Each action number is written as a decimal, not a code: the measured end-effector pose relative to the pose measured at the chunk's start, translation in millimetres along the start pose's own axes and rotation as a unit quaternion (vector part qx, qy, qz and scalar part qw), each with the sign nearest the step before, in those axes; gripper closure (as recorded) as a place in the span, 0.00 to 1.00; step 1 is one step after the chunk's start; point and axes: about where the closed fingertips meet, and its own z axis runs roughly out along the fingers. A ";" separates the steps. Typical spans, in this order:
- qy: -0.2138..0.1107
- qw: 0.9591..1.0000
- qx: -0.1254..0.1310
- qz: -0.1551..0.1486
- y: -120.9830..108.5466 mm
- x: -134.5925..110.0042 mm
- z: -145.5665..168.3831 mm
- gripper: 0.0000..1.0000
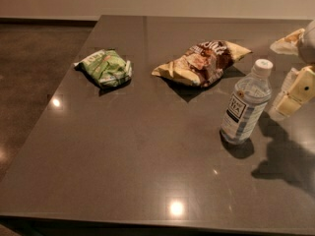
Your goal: Knock blue plastic bottle over
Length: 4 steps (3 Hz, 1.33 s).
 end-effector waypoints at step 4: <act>-0.125 0.992 -0.033 0.014 34.7 -31.5 38.4 0.14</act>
Offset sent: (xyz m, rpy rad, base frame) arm -0.0249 0.0539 -0.0159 0.3216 0.0153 0.0729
